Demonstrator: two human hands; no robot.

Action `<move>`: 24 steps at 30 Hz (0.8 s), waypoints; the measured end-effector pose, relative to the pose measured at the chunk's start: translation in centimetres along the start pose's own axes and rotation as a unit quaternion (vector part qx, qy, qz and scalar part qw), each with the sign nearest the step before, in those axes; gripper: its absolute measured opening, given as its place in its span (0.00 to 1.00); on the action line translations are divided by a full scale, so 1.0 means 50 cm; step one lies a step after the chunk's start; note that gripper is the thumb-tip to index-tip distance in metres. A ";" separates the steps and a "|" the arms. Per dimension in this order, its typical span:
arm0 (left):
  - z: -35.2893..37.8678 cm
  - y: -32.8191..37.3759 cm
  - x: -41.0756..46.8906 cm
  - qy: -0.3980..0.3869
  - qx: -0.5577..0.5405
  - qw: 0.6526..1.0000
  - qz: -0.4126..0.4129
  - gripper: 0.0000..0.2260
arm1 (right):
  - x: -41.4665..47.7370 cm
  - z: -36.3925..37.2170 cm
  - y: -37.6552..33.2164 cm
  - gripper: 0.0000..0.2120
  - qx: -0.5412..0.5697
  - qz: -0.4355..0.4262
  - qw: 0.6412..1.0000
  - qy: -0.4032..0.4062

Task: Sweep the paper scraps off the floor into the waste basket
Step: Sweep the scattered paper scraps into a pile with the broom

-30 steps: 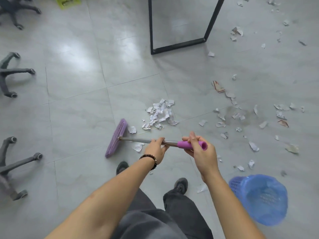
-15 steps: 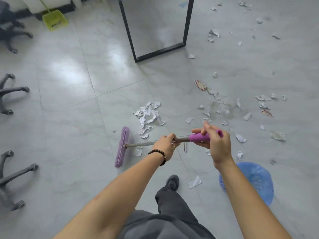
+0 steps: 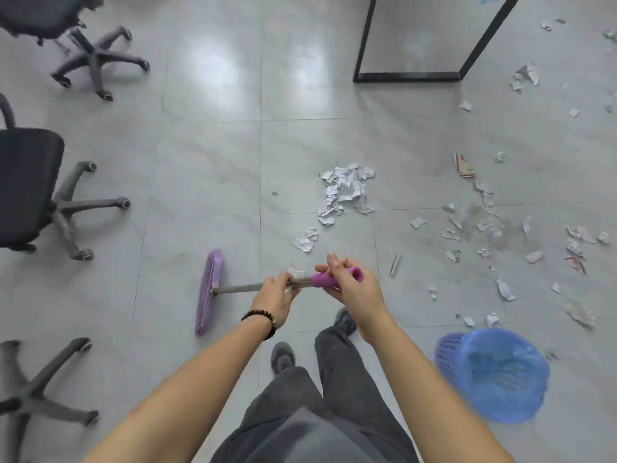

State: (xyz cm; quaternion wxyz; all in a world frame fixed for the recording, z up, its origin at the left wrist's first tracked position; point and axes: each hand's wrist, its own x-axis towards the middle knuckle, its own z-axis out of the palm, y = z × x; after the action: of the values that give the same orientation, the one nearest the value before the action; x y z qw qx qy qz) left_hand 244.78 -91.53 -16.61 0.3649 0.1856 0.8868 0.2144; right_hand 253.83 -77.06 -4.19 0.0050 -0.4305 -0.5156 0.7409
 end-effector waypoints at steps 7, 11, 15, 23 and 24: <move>0.045 -0.023 -0.077 0.046 -0.081 0.995 -0.036 0.16 | -0.067 0.015 0.046 0.16 -0.058 -0.019 0.998 -0.019; 0.080 0.013 -0.084 0.051 -0.078 0.995 -0.043 0.17 | -0.093 -0.020 0.039 0.27 -0.101 -0.039 0.994 -0.015; 0.157 0.117 -0.067 0.047 -0.069 0.996 -0.032 0.17 | -0.097 -0.133 0.020 0.23 -0.094 -0.061 0.993 0.029; 0.396 0.471 -0.007 0.008 -0.043 0.998 0.050 0.15 | -0.084 -0.548 -0.063 0.18 -0.069 -0.088 0.984 0.140; 0.416 0.514 -0.003 0.005 -0.036 0.997 0.065 0.14 | -0.087 -0.590 -0.076 0.18 -0.074 -0.095 0.981 0.150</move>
State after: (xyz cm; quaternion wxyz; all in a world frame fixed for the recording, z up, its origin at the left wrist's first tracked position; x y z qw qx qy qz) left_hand 264.45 -64.94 -16.64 0.3521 0.2286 0.8664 0.2704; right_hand 273.87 -54.84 -1.42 0.1212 -0.4849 -0.6010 0.6237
